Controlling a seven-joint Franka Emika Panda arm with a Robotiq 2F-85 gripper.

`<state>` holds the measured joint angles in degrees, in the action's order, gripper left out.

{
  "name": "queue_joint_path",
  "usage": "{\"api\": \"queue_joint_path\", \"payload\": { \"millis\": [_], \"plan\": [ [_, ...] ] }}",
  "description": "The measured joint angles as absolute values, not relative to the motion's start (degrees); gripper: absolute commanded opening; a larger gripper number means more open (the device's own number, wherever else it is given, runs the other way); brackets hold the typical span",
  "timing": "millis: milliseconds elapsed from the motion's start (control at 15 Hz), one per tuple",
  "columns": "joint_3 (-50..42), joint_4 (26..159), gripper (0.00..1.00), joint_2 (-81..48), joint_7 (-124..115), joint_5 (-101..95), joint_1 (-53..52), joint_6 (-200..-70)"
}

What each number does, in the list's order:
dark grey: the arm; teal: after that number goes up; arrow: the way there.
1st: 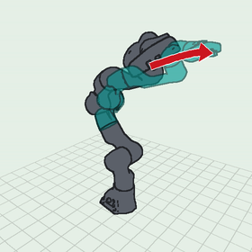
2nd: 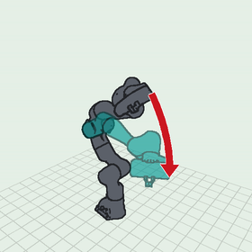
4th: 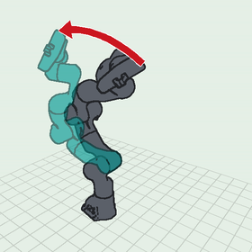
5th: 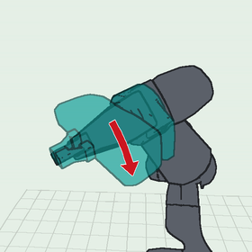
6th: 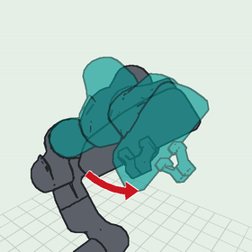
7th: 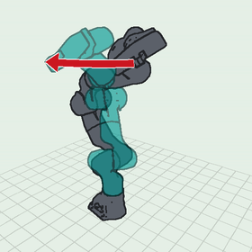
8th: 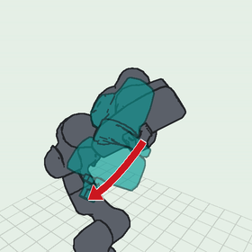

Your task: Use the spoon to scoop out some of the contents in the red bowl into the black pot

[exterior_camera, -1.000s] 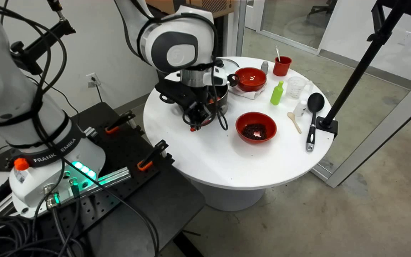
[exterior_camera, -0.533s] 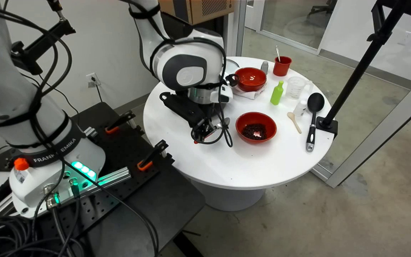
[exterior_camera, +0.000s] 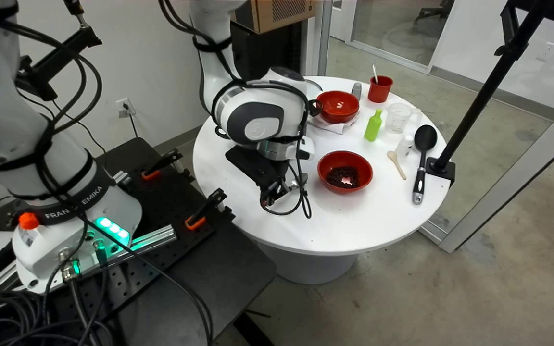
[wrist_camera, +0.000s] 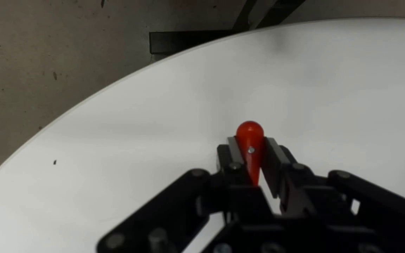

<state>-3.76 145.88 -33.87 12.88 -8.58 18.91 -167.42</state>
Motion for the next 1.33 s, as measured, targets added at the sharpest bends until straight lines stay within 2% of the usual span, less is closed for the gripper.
{"api": "queue_joint_path", "payload": {
  "millis": [400,467,533,667,1133,1333],
  "plan": [
    [-1.94,143.40,0.05,-37.41,13.58,-8.35,21.94,-168.22],
    [-1.89,143.05,0.21,-37.74,13.58,-8.35,22.08,-168.23],
    [-1.86,142.74,0.43,-37.98,13.58,-8.35,22.21,-168.23],
    [-1.79,142.19,0.49,-38.39,13.58,-8.35,22.47,-168.23],
    [1.95,141.07,0.98,-39.29,14.58,-7.29,26.71,-168.12],
    [5.61,141.54,1.00,-36.95,16.45,-5.57,30.19,-167.73]
  ]
}}
